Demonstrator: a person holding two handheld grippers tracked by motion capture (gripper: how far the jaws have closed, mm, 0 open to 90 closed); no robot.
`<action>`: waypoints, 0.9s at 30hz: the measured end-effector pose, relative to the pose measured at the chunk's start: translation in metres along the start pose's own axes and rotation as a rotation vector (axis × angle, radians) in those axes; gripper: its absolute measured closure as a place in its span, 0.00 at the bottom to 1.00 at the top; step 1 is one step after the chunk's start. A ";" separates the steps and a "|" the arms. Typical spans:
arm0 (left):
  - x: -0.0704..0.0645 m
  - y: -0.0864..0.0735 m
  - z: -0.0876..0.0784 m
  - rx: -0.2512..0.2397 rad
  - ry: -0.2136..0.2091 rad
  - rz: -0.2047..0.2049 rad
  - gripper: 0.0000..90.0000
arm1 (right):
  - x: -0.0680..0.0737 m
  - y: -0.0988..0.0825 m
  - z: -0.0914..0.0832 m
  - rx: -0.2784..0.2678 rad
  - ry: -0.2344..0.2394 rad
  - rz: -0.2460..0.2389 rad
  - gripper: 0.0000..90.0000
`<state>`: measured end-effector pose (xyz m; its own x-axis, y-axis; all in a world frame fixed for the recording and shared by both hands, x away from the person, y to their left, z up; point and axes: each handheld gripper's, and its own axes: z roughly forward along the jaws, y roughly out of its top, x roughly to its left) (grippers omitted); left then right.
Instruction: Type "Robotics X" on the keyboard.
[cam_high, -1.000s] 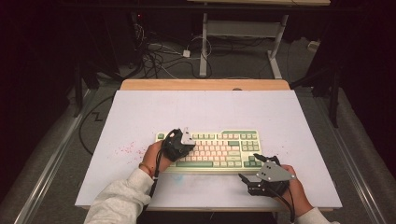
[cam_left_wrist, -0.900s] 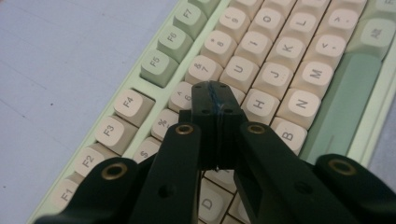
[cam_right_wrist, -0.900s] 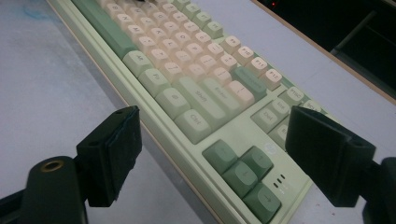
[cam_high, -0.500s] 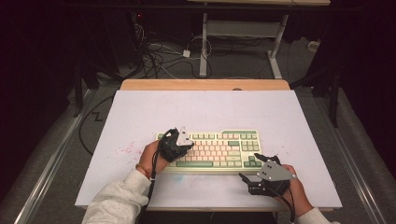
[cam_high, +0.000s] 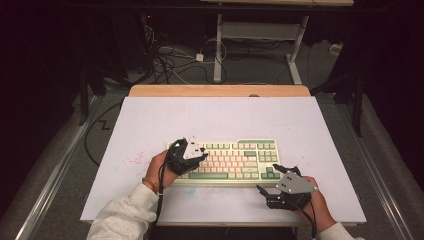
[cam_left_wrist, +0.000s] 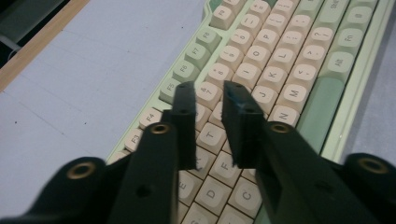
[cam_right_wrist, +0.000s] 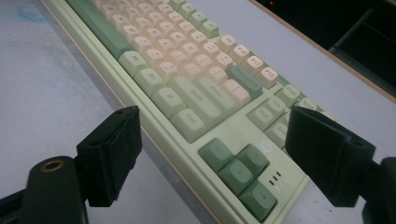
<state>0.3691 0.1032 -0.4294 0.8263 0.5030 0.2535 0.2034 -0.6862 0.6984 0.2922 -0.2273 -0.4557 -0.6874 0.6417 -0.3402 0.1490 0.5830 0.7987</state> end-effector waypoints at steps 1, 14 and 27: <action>0.000 0.000 -0.001 -0.007 -0.003 0.004 0.76 | 0.000 0.000 0.000 0.000 0.000 0.000 0.22; -0.004 -0.008 -0.017 -0.105 0.058 0.006 0.25 | -0.002 0.000 -0.002 -0.012 -0.007 0.010 0.22; -0.008 -0.028 -0.044 -0.191 0.120 0.014 0.22 | -0.005 0.000 -0.003 -0.025 -0.001 0.035 0.21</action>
<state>0.3338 0.1414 -0.4217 0.7576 0.5610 0.3337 0.0800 -0.5872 0.8054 0.2930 -0.2318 -0.4522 -0.6810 0.6620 -0.3129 0.1548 0.5478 0.8222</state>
